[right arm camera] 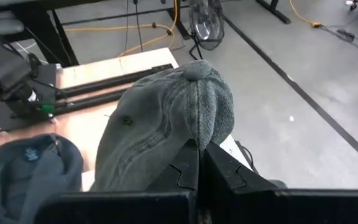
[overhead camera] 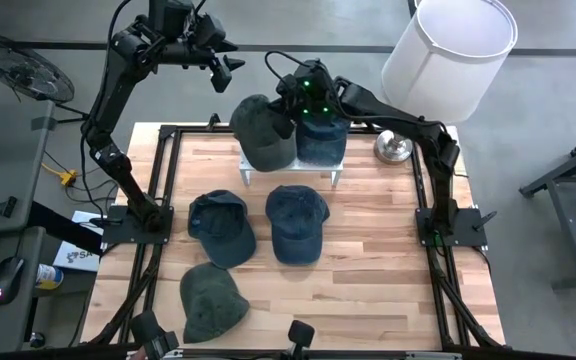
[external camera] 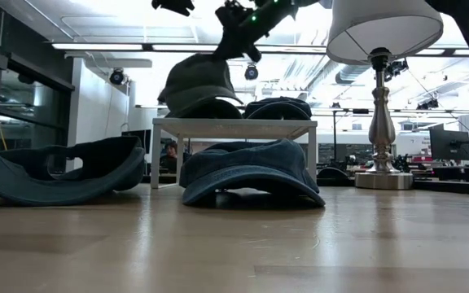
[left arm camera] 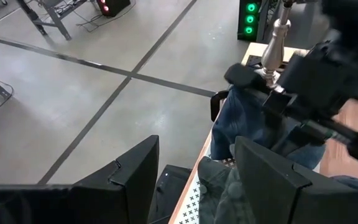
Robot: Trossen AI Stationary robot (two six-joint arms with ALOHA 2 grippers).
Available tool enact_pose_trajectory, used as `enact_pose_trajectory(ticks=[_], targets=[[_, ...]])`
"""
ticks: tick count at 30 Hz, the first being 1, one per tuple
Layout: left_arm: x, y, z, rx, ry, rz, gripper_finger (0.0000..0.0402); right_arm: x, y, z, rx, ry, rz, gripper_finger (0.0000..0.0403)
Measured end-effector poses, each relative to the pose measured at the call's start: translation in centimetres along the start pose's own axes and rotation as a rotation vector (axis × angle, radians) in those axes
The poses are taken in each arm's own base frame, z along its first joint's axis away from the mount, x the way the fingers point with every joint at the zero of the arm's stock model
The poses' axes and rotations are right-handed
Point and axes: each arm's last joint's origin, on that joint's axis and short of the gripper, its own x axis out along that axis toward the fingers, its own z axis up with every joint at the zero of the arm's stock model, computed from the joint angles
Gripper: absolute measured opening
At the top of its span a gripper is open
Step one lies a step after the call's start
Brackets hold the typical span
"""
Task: Pick & Place hat
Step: Stack the right gray cap on top of the gray cap on the shelf
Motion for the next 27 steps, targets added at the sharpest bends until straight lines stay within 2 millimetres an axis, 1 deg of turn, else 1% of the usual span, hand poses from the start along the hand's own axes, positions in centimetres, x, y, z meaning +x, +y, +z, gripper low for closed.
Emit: enact_pose_trajectory(ticks=[4, 10, 20, 27], targets=[[0.0, 0.0, 0.0, 0.0, 0.0, -0.001, 0.0206, 1.3, -0.3, -0.8, 0.003, 0.024, 0.007, 0.0], [0.0, 0.0, 0.0, 0.0, 0.0, -0.001, 0.0206, 2.2, -0.5, -1.4, -0.021, 0.045, 0.001, 0.0], [0.0, 0.0, 0.0, 0.0, 0.0, -0.001, 0.0206, 2.3, -2.3, -1.7, -0.011, 0.053, -0.047, 0.0001], [0.0, 0.0, 0.0, -0.001, 0.0, -0.001, 0.0206, 2.8, -2.6, -2.1, -0.006, 0.07, -0.049, 0.0021]])
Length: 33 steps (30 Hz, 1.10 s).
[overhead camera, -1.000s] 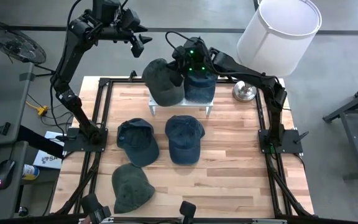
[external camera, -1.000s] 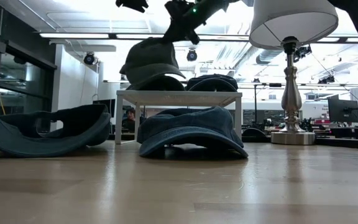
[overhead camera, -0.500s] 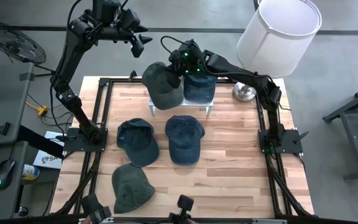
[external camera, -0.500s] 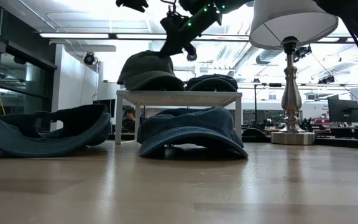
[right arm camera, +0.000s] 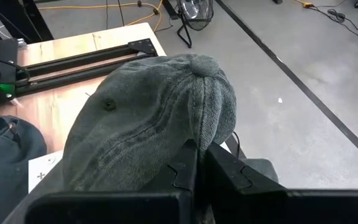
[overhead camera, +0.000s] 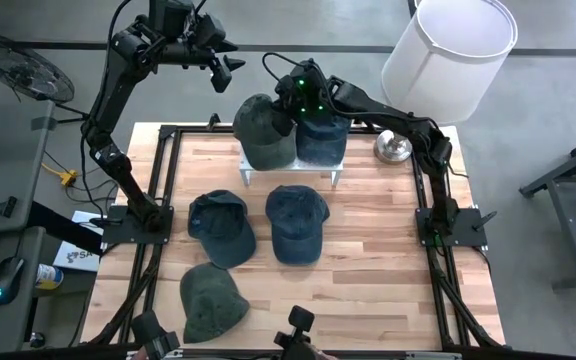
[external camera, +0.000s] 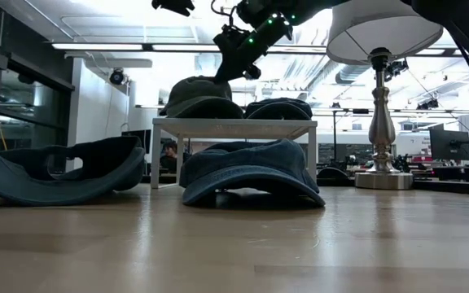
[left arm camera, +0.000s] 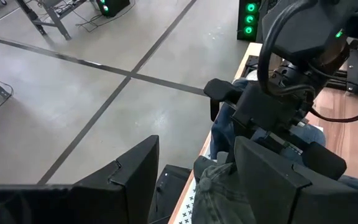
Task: Pick & Place hat
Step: Stack the right gray cap on top of the gray cap on the shelf, then stack the right blue cap on top of the blue cap on the shelf
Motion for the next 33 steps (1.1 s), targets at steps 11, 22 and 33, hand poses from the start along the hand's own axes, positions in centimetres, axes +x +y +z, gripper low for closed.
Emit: enact_pose_trajectory(ticks=[11, 22, 33], targets=[[0.0, 0.0, 0.0, -0.019, 0.0, -0.001, 0.0206, 0.1, 0.3, 0.0, 0.033, -0.008, 0.056, 0.0063], [0.0, 0.0, 0.0, -0.026, 0.001, 0.001, 0.0206, -0.5, -0.1, 0.5, 0.062, -0.033, 0.063, 0.0204], [0.0, -0.1, -0.2, -0.031, 0.019, -0.004, 0.0206, -5.0, 0.4, 2.6, 0.058, -0.105, 0.089, 0.0225]])
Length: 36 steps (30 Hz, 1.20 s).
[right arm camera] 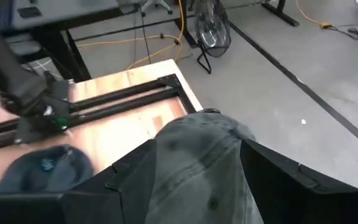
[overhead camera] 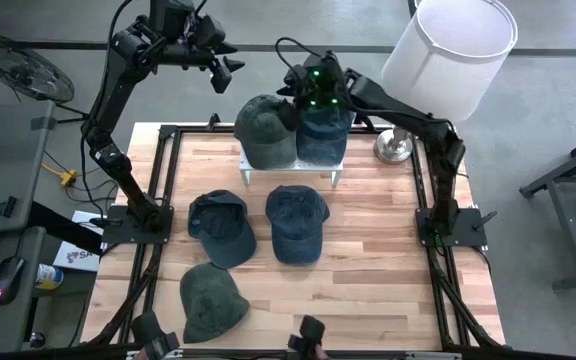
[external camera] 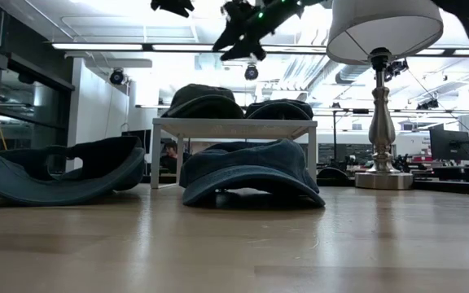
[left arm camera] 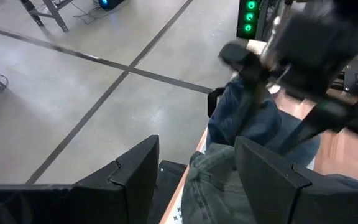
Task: Pick & Place hat
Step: Stack the right blue cap on top of the blue cap on the shelf
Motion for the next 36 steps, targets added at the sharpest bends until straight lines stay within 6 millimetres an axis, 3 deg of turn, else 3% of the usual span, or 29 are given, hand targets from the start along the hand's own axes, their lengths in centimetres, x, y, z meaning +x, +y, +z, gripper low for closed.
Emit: enact_pose_trajectory(ticks=[6, 11, 15, 30, 33, 36], targets=[[0.0, -0.2, -0.5, -0.035, 0.055, -0.019, 0.0206, -4.5, 2.5, 0.2, 0.0, 0.133, 0.059, 0.0225], [0.5, -0.8, -0.9, -0.059, 0.094, -0.049, 0.0206, -8.2, 5.2, -1.4, -0.014, 0.386, 0.105, 0.0225], [1.0, -1.8, -0.9, -0.064, 0.116, -0.087, 0.0206, -9.8, 7.7, -2.8, -0.052, 0.553, 0.084, 0.0224], [1.4, -10.3, 0.7, -0.072, 0.143, -0.149, 0.0206, -9.5, 17.4, -5.1, -0.185, 0.638, 0.071, 0.0224], [1.1, -12.1, 0.9, -0.078, 0.144, -0.154, 0.0206, -8.8, 19.1, -6.5, -0.198, 0.622, 0.087, 0.0224], [0.8, -13.7, 1.0, -0.087, 0.148, -0.153, 0.0206, -7.8, 20.7, -9.2, -0.181, 0.621, 0.143, 0.0224]])
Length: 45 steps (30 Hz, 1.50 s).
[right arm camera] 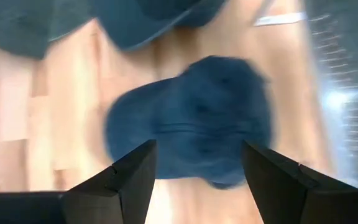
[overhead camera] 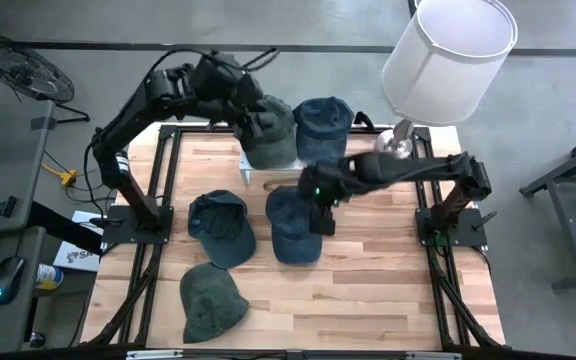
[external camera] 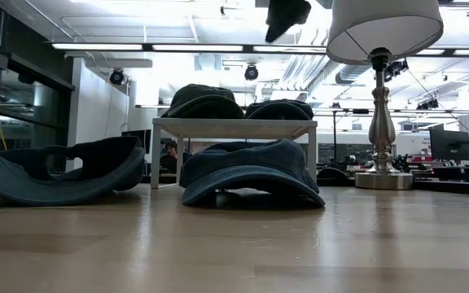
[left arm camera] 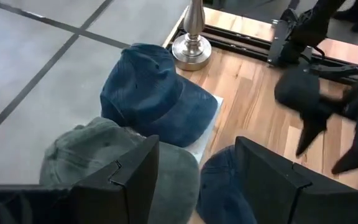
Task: Pick & Place hat
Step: Stack the right blue cap on top of the blue cap on the shelf
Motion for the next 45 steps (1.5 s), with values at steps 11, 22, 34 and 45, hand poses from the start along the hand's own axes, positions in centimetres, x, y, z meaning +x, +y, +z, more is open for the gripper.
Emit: enact_pose_trajectory(ticks=[11, 22, 34, 45], targets=[[3.6, -6.0, -2.5, -0.053, 0.116, -0.002, 0.0206, 2.6, 3.8, -6.8, 0.112, -0.1, 0.142, 0.0224], [8.5, -10.0, -4.2, -0.101, 0.03, -0.089, 0.0206, 1.4, 3.1, -15.9, 0.436, -0.212, 0.11, 0.0224], [9.0, -10.5, -3.9, -0.116, -0.038, -0.118, 0.0206, 4.6, 2.3, -22.1, 0.624, -0.371, 0.174, 0.0224], [10.0, -10.8, -5.3, -0.093, 0.031, -0.112, 0.0206, 5.6, 2.0, -22.7, 0.632, -0.466, 0.195, 0.0224]])
